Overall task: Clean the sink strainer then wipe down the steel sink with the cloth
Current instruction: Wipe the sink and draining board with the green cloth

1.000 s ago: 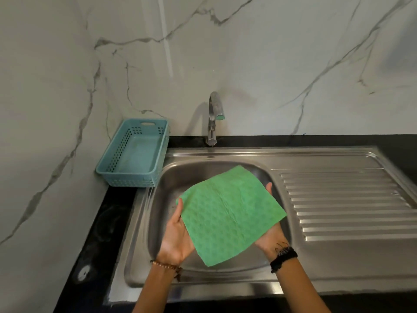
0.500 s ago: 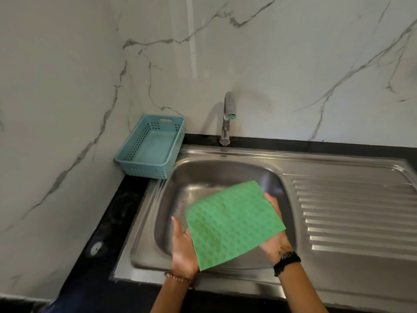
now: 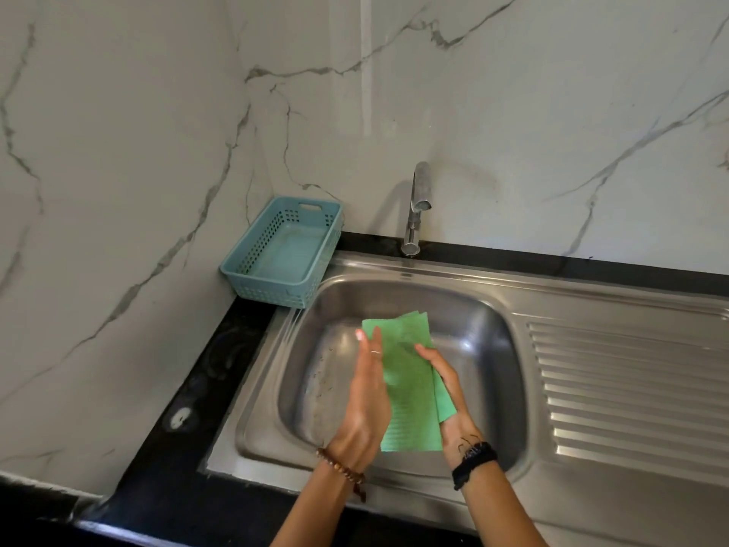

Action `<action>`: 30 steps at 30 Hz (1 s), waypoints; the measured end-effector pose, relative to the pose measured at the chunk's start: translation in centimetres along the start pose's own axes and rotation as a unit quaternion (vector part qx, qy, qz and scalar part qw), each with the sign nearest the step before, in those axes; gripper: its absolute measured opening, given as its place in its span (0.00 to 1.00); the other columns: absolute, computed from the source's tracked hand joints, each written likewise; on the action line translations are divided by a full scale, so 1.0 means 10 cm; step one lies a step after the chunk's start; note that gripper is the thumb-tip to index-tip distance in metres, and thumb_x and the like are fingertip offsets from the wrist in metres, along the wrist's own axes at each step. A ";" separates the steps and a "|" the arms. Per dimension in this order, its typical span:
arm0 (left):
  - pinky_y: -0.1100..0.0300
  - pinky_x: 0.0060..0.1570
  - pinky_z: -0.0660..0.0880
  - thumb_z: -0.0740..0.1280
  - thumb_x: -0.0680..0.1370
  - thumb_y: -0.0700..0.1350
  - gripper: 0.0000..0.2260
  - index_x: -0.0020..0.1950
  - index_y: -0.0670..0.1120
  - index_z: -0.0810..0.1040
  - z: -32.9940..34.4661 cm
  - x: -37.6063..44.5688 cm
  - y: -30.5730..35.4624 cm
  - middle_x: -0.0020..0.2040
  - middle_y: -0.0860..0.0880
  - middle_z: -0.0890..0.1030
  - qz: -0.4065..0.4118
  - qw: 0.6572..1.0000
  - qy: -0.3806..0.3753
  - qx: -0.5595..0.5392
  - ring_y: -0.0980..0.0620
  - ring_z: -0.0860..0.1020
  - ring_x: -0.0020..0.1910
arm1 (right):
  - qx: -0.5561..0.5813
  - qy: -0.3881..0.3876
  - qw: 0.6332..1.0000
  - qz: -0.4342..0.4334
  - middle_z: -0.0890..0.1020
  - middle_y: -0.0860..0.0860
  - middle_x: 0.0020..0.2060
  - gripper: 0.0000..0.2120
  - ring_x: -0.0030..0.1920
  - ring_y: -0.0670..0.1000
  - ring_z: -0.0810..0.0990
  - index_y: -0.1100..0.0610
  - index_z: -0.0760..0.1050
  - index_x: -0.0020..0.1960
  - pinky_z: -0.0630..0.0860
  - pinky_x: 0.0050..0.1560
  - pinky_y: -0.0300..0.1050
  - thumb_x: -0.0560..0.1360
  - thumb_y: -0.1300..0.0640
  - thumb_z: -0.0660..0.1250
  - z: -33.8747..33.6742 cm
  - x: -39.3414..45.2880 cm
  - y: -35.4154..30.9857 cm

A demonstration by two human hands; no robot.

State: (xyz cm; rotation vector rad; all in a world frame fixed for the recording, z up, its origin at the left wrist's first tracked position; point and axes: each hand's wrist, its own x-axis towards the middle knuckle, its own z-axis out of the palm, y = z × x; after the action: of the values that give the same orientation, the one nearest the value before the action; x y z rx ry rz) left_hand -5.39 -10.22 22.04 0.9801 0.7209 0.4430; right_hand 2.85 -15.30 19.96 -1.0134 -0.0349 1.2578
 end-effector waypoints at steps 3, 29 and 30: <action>0.61 0.67 0.58 0.48 0.78 0.62 0.27 0.73 0.49 0.62 -0.24 0.10 -0.02 0.71 0.54 0.66 0.057 0.994 0.090 0.004 0.54 0.62 0.72 | 0.033 0.000 0.999 -0.020 0.84 0.53 0.32 0.12 0.30 0.52 0.83 0.56 0.85 0.36 0.80 0.32 0.43 0.64 0.49 0.67 -0.04 -0.03 -0.04; 0.50 0.50 0.79 0.51 0.70 0.71 0.36 0.61 0.45 0.78 -0.61 0.24 -0.15 0.56 0.42 0.82 -0.115 0.949 -0.131 -0.263 0.44 0.81 0.53 | -0.505 0.184 0.726 -0.430 0.80 0.42 0.47 0.02 0.48 0.41 0.79 0.49 0.79 0.45 0.71 0.45 0.25 0.72 0.54 0.70 0.23 0.01 -0.16; 0.50 0.50 0.79 0.51 0.70 0.71 0.36 0.61 0.46 0.78 -0.62 0.23 -0.14 0.56 0.42 0.82 -0.118 0.947 -0.135 -0.266 0.44 0.81 0.53 | -0.505 0.184 0.720 -0.439 0.80 0.42 0.47 0.02 0.48 0.40 0.78 0.49 0.79 0.45 0.70 0.45 0.23 0.72 0.55 0.70 0.24 0.01 -0.17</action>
State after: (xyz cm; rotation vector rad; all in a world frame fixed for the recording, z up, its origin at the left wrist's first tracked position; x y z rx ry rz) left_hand -8.24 -5.80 17.76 0.4246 0.4272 0.2631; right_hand 2.92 -13.67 22.44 -1.8525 -0.8812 0.0260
